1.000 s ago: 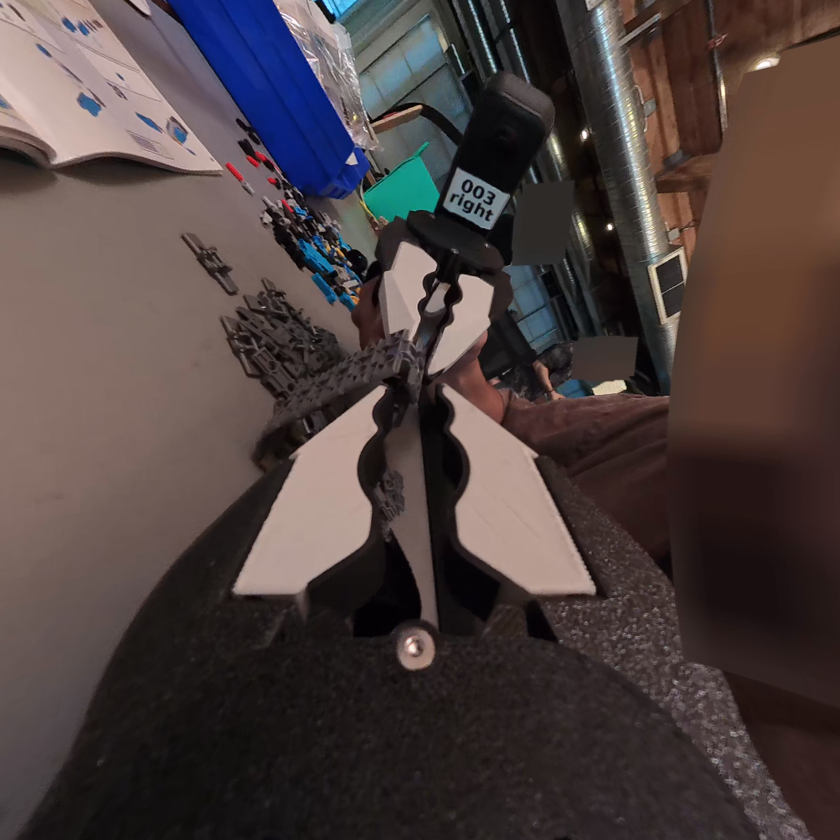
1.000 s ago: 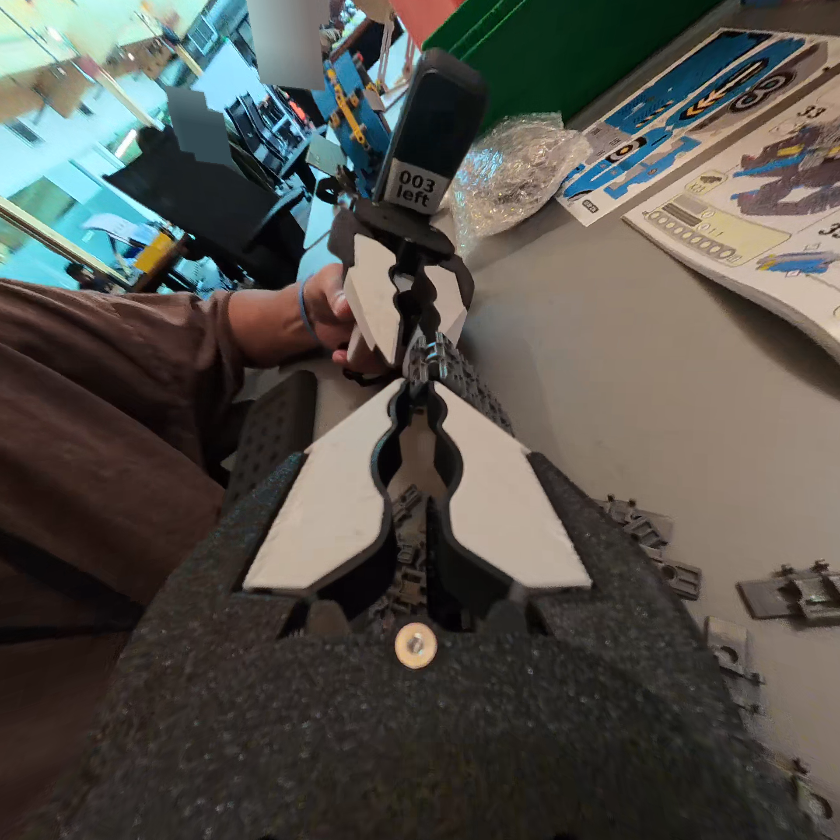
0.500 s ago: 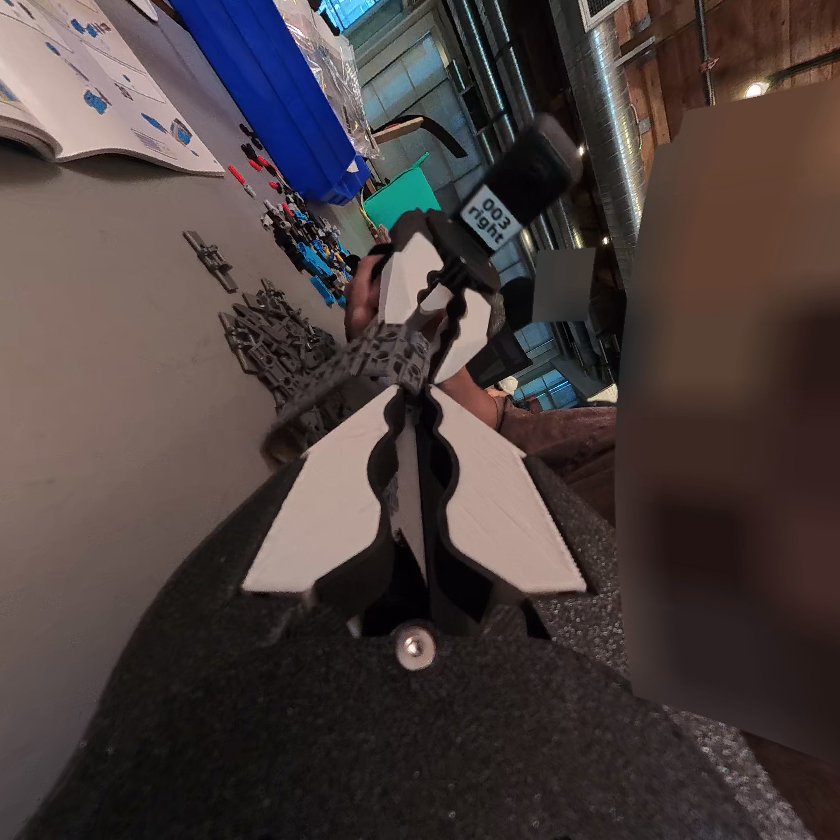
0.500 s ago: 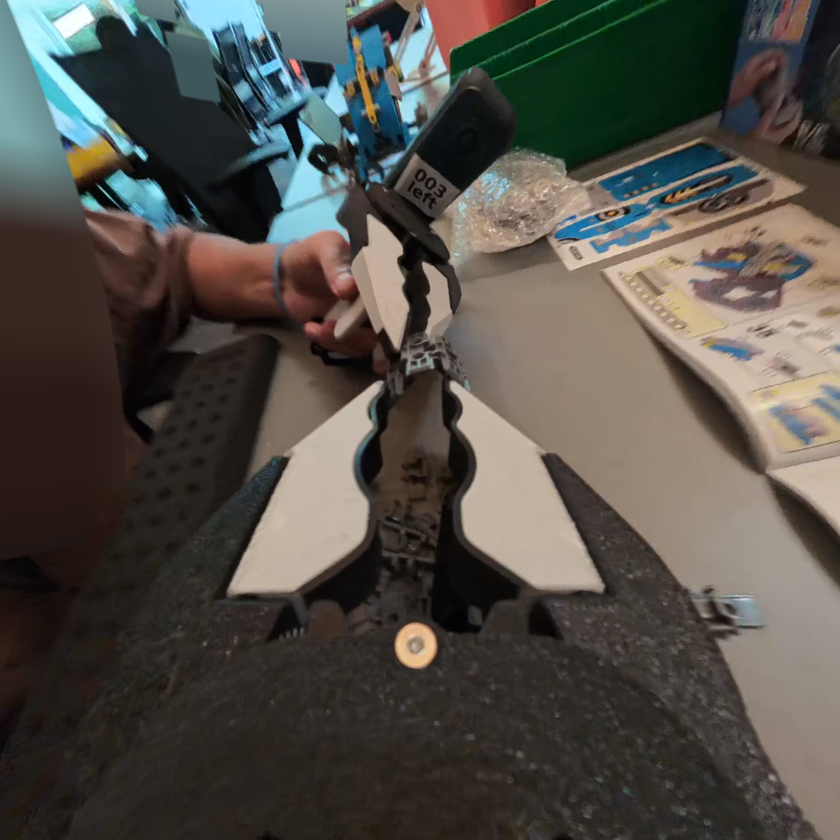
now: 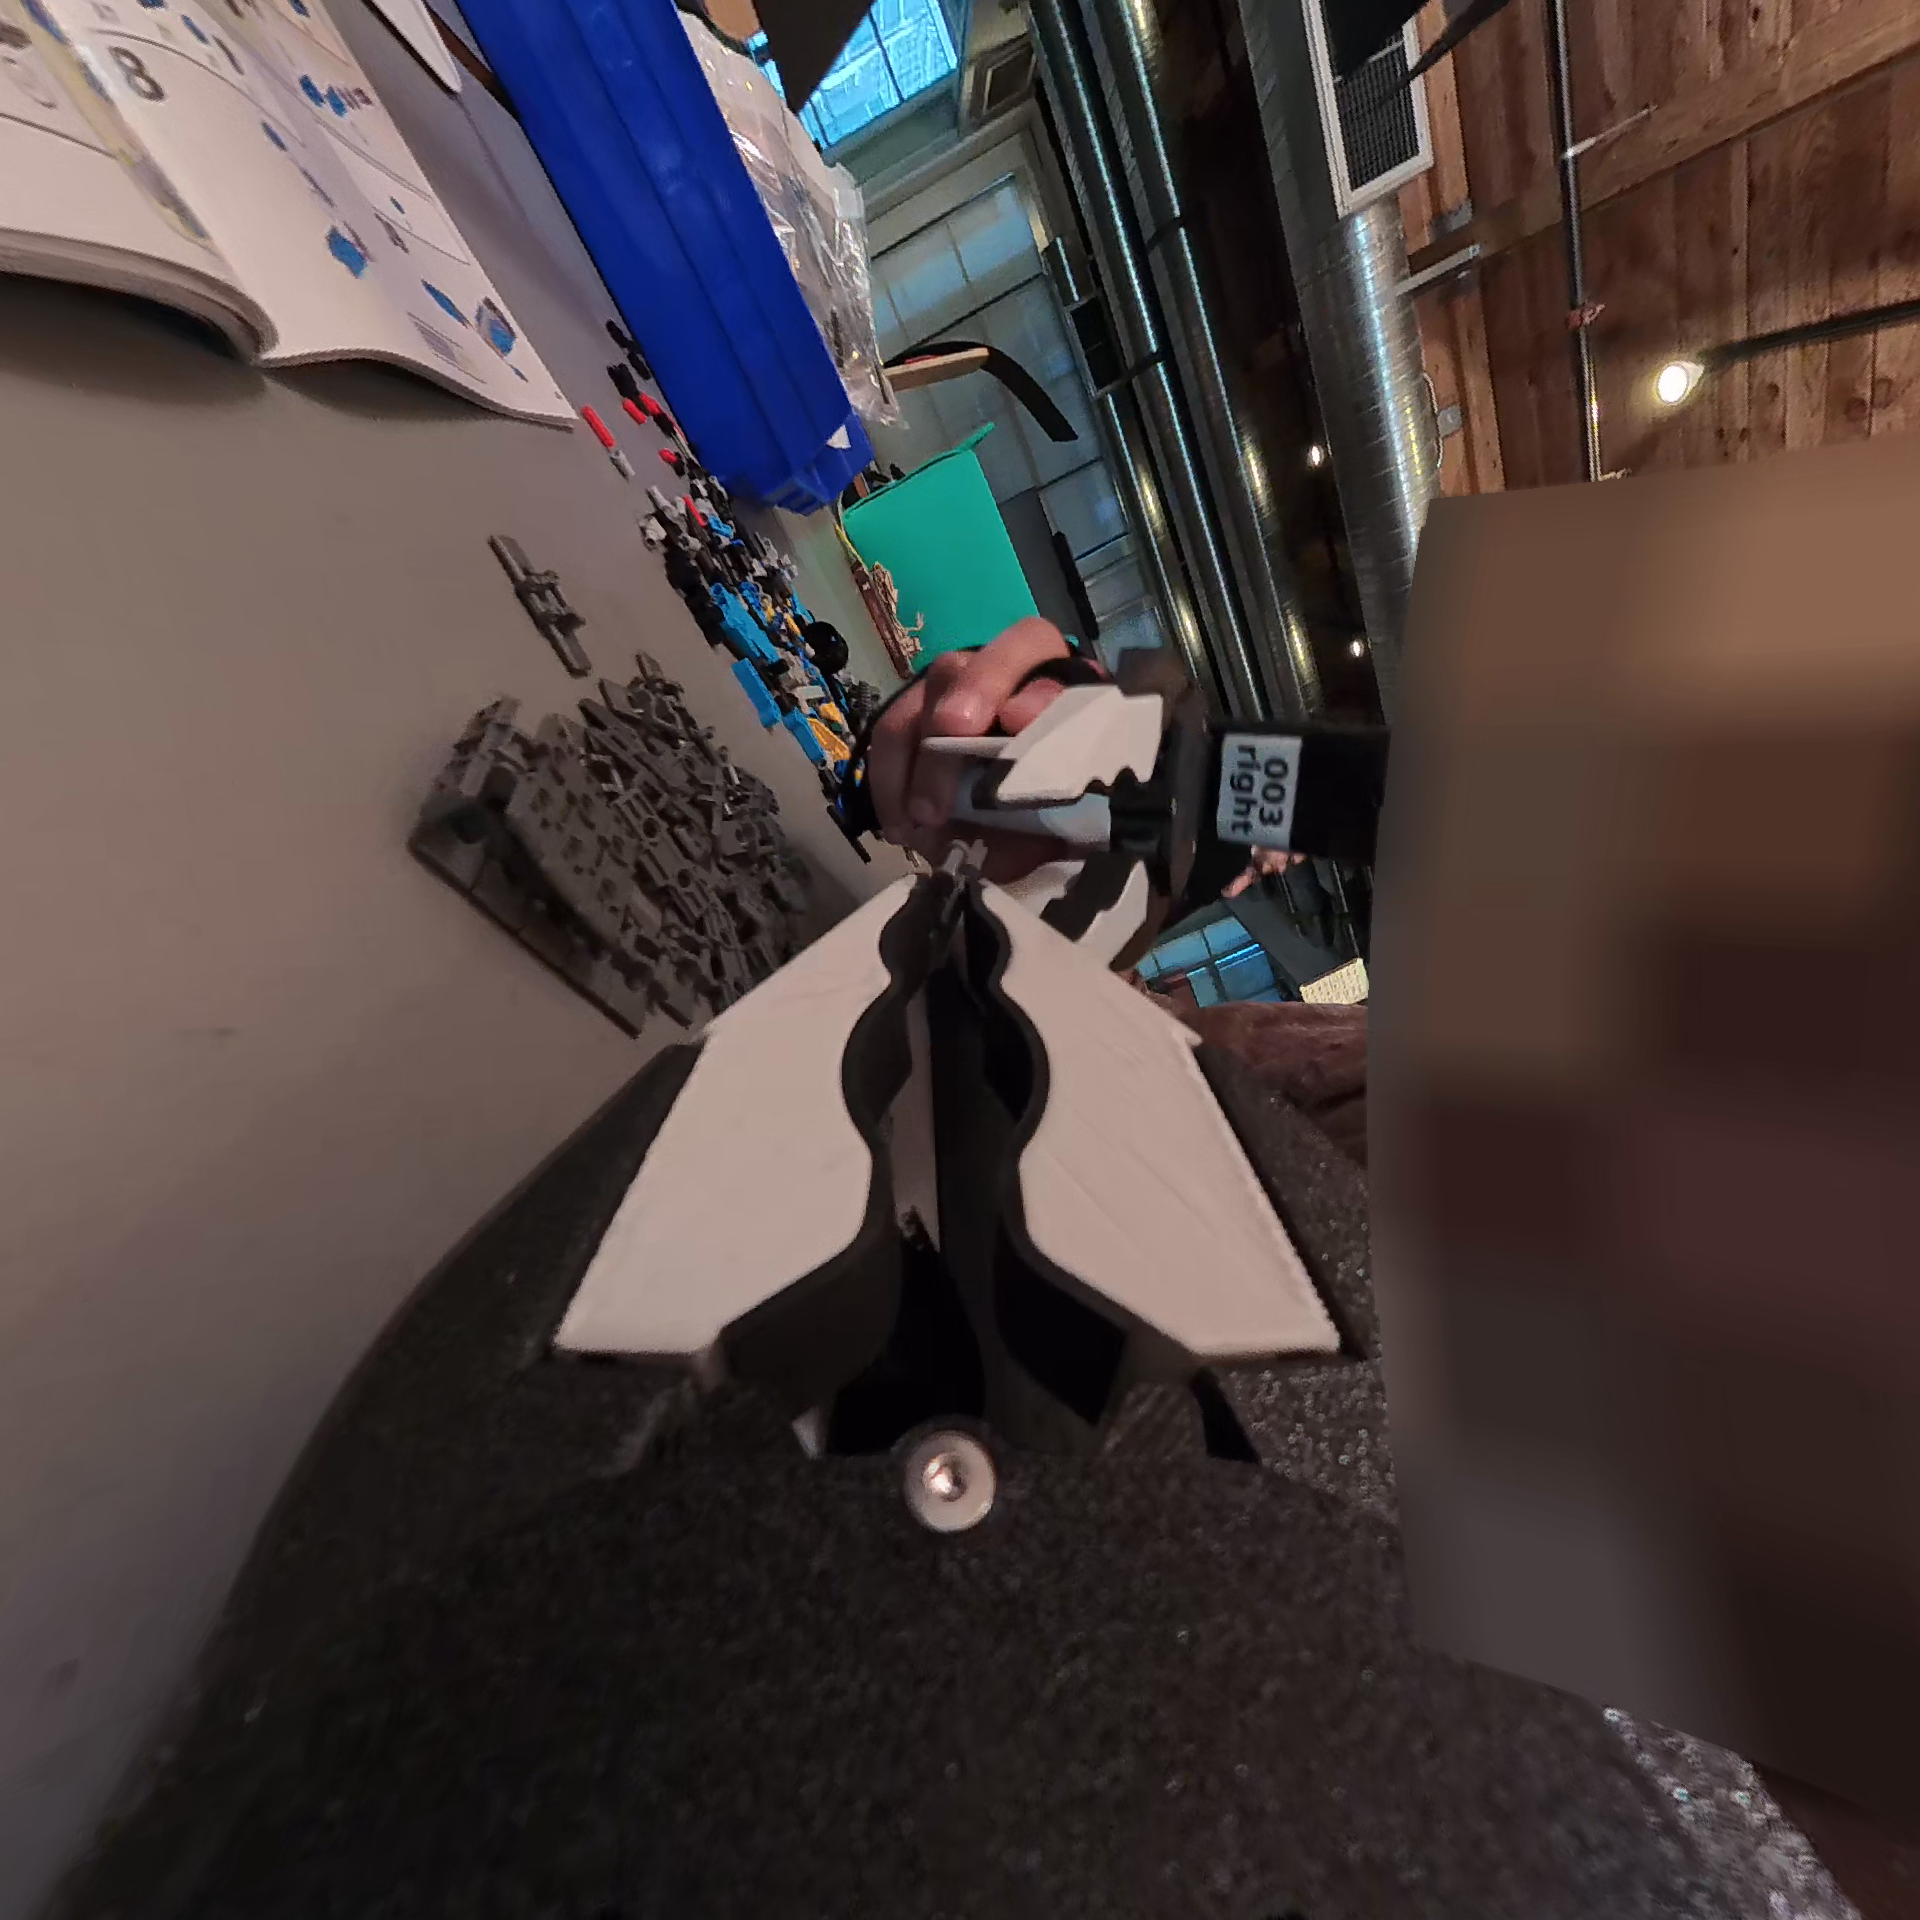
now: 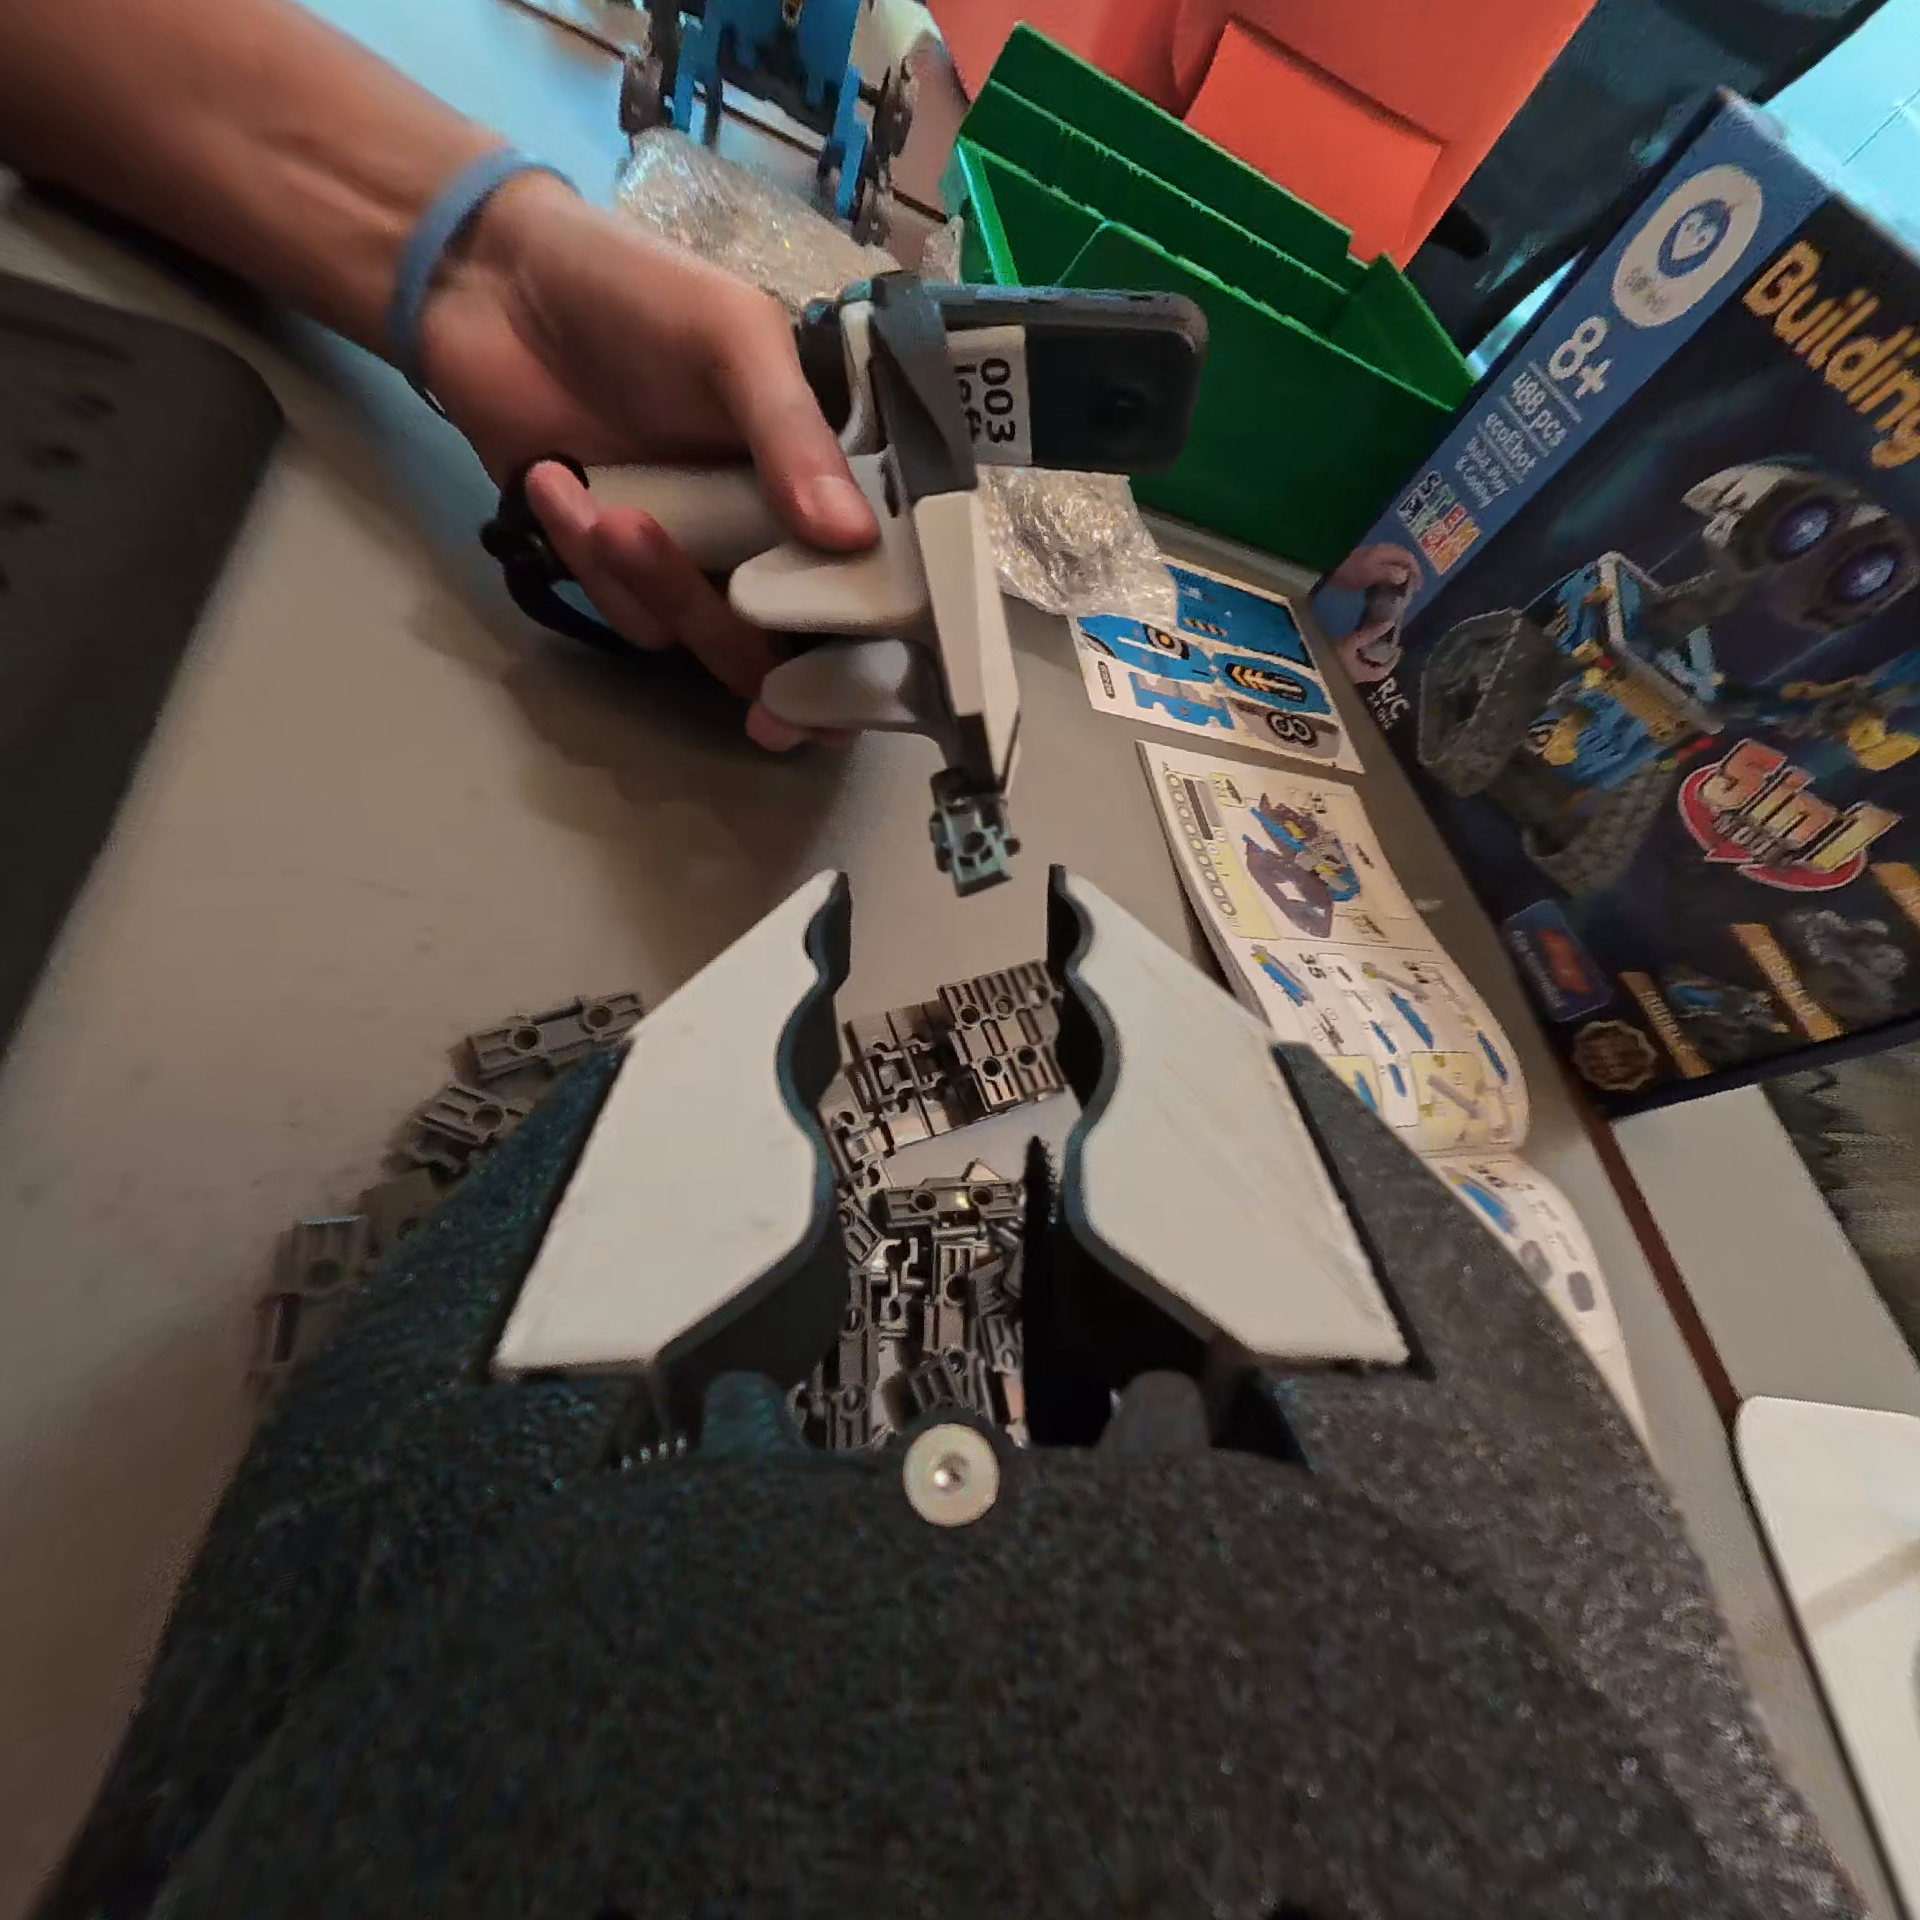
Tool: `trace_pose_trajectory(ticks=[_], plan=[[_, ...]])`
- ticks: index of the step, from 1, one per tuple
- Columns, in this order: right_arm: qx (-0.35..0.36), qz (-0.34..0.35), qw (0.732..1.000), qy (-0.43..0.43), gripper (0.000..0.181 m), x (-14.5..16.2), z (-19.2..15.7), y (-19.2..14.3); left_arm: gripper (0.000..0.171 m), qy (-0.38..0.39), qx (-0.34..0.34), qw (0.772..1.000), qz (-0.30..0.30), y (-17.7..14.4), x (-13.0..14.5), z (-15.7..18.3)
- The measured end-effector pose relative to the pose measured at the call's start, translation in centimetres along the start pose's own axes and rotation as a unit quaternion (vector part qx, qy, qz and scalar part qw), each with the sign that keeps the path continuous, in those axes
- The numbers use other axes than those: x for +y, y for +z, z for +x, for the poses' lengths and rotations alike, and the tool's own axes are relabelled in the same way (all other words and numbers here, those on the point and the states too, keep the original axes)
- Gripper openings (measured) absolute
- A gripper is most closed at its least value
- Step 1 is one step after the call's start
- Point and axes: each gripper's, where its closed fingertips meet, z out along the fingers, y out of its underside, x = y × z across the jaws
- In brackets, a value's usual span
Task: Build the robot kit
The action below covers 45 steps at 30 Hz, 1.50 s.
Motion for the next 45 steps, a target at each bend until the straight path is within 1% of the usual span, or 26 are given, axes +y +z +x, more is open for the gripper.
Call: trace_pose_trajectory(ticks=[2,5,7,9,11,12,14,16,17,18,19,21,22,23,24,26,28,30,32,34,35,36,37,41,43,45], plan=[[0.015,-0.011,1.000,-0.024,0.039,0.1,-0.1,0.3,0.006,-0.009,-0.003,1.000,0.001,0.0,-0.1,-0.2],[0.037,-0.021,0.997,-0.058,0.036,0.2,0.0,0.6,0.006,-0.018,-0.007,1.000,-0.007,0.2,0.2,-0.4],[0.053,-0.034,0.995,-0.084,0.027,0.4,0.0,0.8,0.006,-0.024,-0.010,1.000,-0.012,0.3,0.5,-0.5],[0.065,-0.037,0.991,-0.111,0.009,0.4,-0.1,0.8,0.006,-0.028,-0.012,0.999,-0.017,0.5,0.7,-0.6],[0.058,-0.050,0.991,-0.105,0.008,0.7,-0.1,0.8,0.006,-0.027,-0.012,0.999,-0.024,0.6,0.8,-0.6],[0.047,-0.052,0.993,-0.091,0.008,0.7,-0.1,0.6,0.008,-0.015,-0.006,1.000,-0.025,0.6,0.8,-0.3],[0.038,-0.047,0.996,-0.059,0.000,0.7,0.6,0.0,0.023,0.030,0.002,0.999,-0.023,0.5,0.3,0.5],[0.033,-0.056,0.998,-0.014,0.000,1.3,1.8,-1.1,0.032,0.110,-0.045,0.992,-0.029,0.1,-0.3,-0.3],[0.020,-0.060,0.998,0.024,0.000,1.7,2.0,-1.8,0.035,0.166,-0.080,0.982,-0.041,-0.3,-0.5,-0.9],[0.007,-0.060,0.996,0.065,0.000,2.2,2.1,-2.6,0.038,0.229,-0.123,0.964,-0.060,-0.6,-0.6,-1.7],[-0.008,-0.062,0.993,0.102,0.000,3.0,1.8,-3.5,0.040,0.295,-0.163,0.938,-0.083,-0.8,-0.7,-2.2],[-0.031,-0.080,0.984,0.158,0.000,4.9,0.6,-5.5,0.044,0.409,-0.234,0.873,-0.129,-1.1,-0.7,-3.2],[-0.037,-0.096,0.979,0.178,0.000,5.8,-0.2,-6.4,0.045,0.442,-0.251,0.848,-0.150,-0.9,-0.5,-3.5],[-0.028,-0.110,0.975,0.189,0.000,6.7,-0.7,-7.3,0.045,0.461,-0.260,0.830,-0.176,-0.6,-0.3,-3.9],[-0.015,-0.119,0.972,0.200,0.000,7.3,-1.1,-8.1,0.047,0.464,-0.272,0.819,-0.200,-0.3,-0.2,-4.6],[-0.005,-0.112,0.964,0.240,0.000,7.8,-2.1,-9.0,0.054,0.452,-0.273,0.819,-0.225,0.8,-0.3,-5.7],[0.014,-0.079,0.959,0.273,0.000,7.6,-2.6,-9.4,0.056,0.444,-0.274,0.819,-0.238,1.6,-0.8,-6.6],[0.022,-0.063,0.953,0.294,0.002,7.6,-3.1,-9.4,0.057,0.448,-0.286,0.803,-0.270,1.7,-0.6,-7.6],[0.025,-0.060,0.956,0.285,0.003,7.4,-3.4,-9.3,0.055,0.455,-0.299,0.784,-0.299,1.4,-0.3,-8.4],[0.022,-0.044,0.961,0.272,0.001,7.1,-3.7,-9.0,0.043,0.458,-0.314,0.774,-0.305,1.3,-0.4,-8.9],[0.018,-0.043,0.961,0.272,0.001,7.2,-3.8,-8.8,0.041,0.453,-0.319,0.775,-0.303,1.1,-0.6,-8.9],[0.014,-0.054,0.960,0.273,0.001,7.5,-3.9,-8.6,0.022,0.448,-0.327,0.777,-0.298,0.9,-0.9,-8.8],[0.013,-0.058,0.961,0.270,0.001,7.6,-4.0,-8.5,0.021,0.439,-0.328,0.785,-0.290,0.7,-1.1,-8.4],[0.006,-0.046,0.964,0.263,0.001,6.9,-4.6,-8.5,0.021,0.341,-0.331,0.849,-0.233,-1.0,-1.4,-7.3],[0.006,-0.053,0.967,0.250,0.001,6.8,-5.0,-8.3,0.021,0.283,-0.316,0.883,-0.200,-1.9,-1.0,-6.4],[0.008,-0.062,0.971,0.232,0.001,6.8,-5.3,-8.0,0.022,0.217,-0.282,0.922,-0.154,-2.6,-0.6,-5.0]])
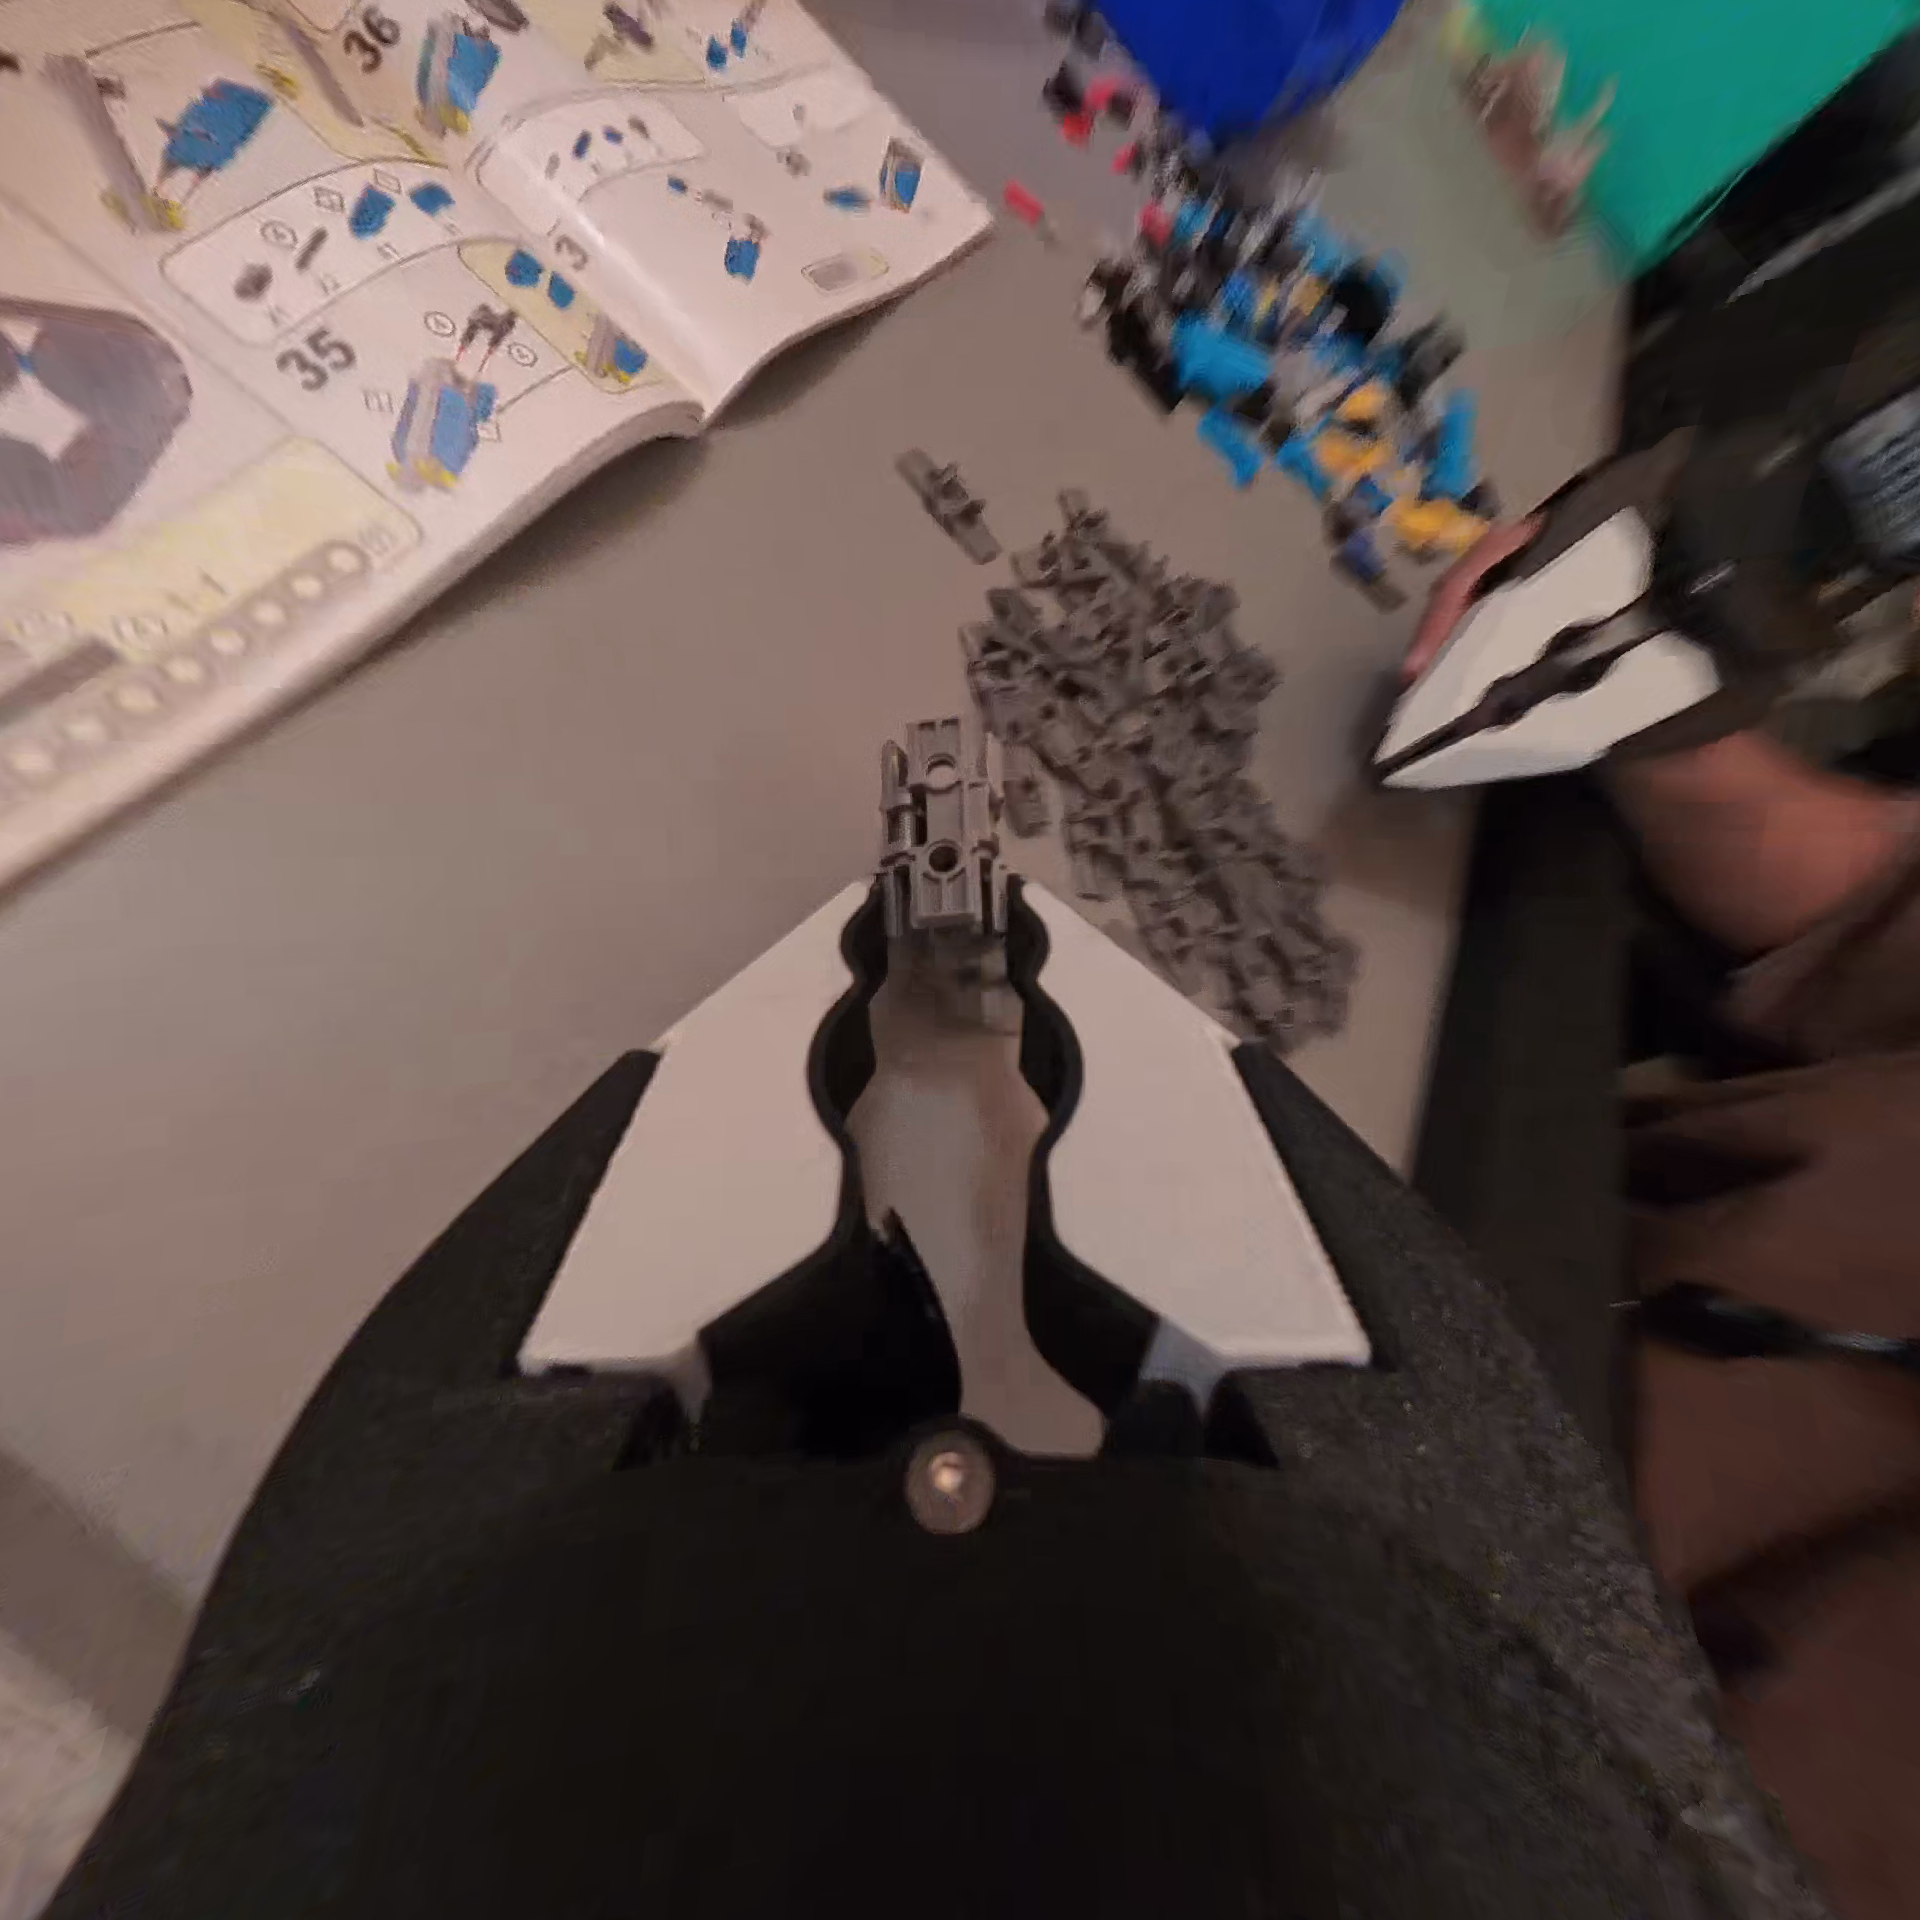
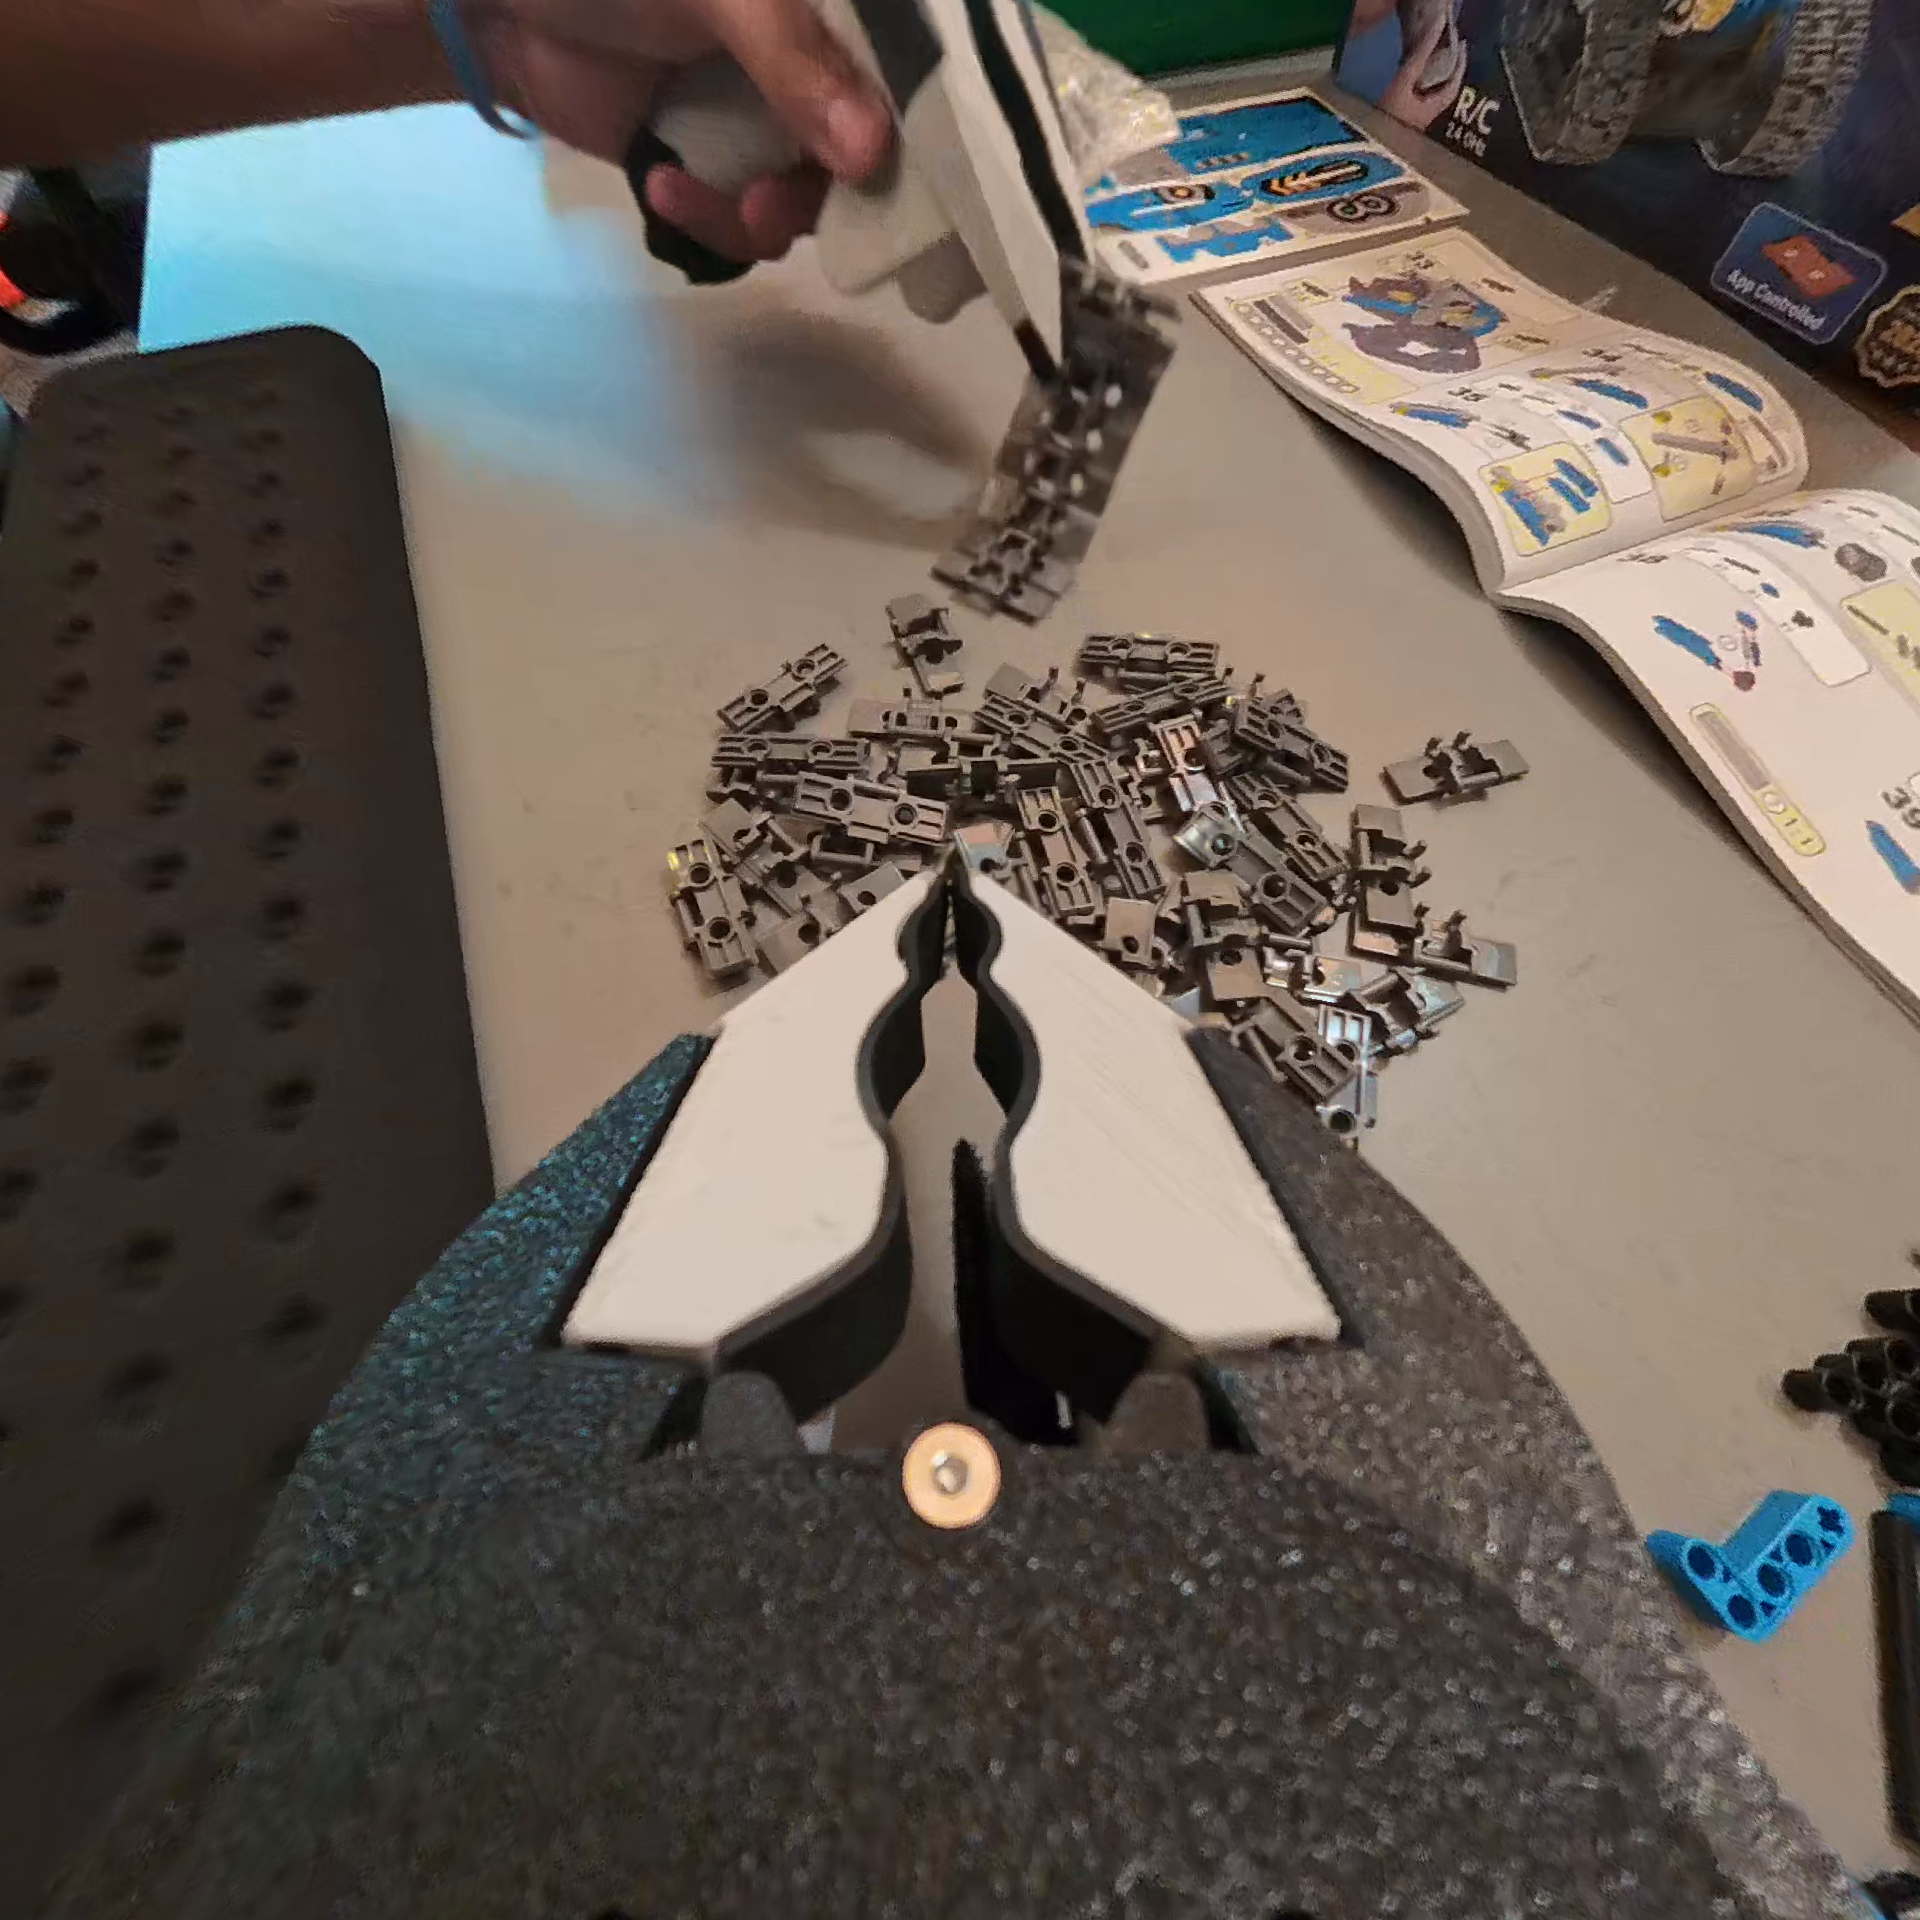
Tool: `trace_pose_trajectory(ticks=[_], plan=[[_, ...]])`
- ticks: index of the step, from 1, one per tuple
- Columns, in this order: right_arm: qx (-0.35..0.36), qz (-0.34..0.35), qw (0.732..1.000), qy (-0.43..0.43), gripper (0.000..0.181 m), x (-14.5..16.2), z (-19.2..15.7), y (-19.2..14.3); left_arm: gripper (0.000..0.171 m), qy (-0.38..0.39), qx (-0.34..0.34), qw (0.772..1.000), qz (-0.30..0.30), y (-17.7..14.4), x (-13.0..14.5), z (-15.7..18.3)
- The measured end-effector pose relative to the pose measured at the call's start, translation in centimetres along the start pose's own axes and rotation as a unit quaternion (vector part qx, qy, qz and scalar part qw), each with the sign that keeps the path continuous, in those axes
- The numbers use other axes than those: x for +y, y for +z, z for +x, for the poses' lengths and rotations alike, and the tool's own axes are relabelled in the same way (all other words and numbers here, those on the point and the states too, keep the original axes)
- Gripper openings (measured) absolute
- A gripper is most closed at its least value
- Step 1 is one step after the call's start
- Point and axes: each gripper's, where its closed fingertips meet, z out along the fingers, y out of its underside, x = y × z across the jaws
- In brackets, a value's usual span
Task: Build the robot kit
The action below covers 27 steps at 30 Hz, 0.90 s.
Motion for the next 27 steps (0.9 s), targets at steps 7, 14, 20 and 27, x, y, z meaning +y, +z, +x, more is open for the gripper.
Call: trace_pose_trajectory(ticks=[7,14,20,27], plan=[[-0.061,0.031,0.996,0.065,0.036,-3.7,-2.5,1.9,0.021,-0.138,0.162,0.962,0.170,-7.3,-1.5,5.0],[-0.203,0.107,0.950,0.211,0.052,-10.3,-6.1,6.2,0.021,-0.166,0.244,0.924,0.242,-10.2,-0.1,9.9],[-0.296,0.073,0.924,0.230,0.028,-11.1,-9.2,8.6,0.022,-0.187,0.236,0.918,0.259,-10.0,1.9,10.0],[-0.289,0.013,0.934,0.208,0.035,-10.6,-10.0,12.0,0.022,-0.259,0.194,0.915,0.242,-9.2,3.6,7.8]])
